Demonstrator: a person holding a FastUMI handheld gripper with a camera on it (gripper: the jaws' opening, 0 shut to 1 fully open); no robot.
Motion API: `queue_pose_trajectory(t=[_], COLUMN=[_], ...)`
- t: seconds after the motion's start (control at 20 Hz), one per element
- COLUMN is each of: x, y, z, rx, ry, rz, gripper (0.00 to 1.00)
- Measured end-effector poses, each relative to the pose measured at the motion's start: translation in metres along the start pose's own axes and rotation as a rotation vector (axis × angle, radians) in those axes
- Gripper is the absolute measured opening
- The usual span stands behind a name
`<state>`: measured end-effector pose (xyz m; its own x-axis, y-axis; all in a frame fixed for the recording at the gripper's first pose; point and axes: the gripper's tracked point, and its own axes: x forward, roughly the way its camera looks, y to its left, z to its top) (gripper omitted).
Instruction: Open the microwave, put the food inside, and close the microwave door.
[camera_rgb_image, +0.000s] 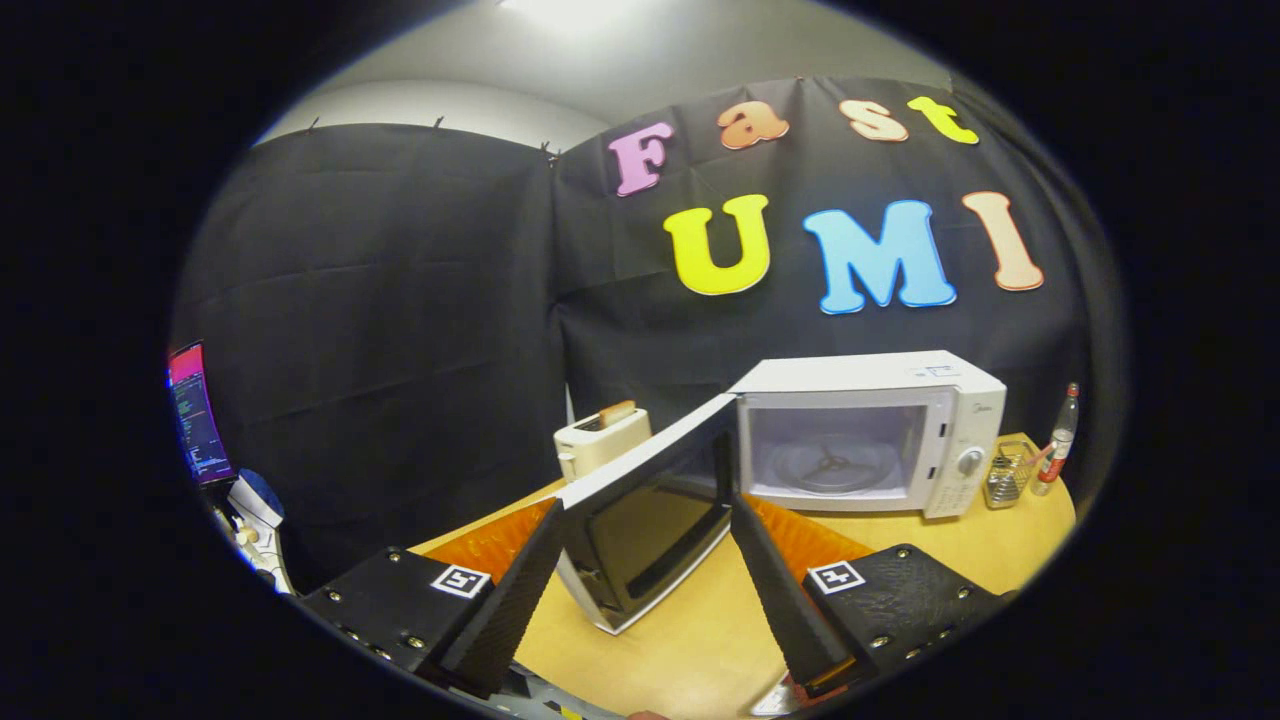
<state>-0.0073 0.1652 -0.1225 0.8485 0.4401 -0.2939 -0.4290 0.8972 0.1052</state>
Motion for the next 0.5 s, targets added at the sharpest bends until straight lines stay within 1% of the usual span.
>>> queue_pose_trajectory(t=[0.3,0.5], x=[-0.026,-0.042], y=[-0.068,-0.103], z=[-0.017,-0.041], rx=[0.044,0.078], ry=[0.043,0.097], rz=[-0.135,-0.206], gripper=[1.00,1.00])
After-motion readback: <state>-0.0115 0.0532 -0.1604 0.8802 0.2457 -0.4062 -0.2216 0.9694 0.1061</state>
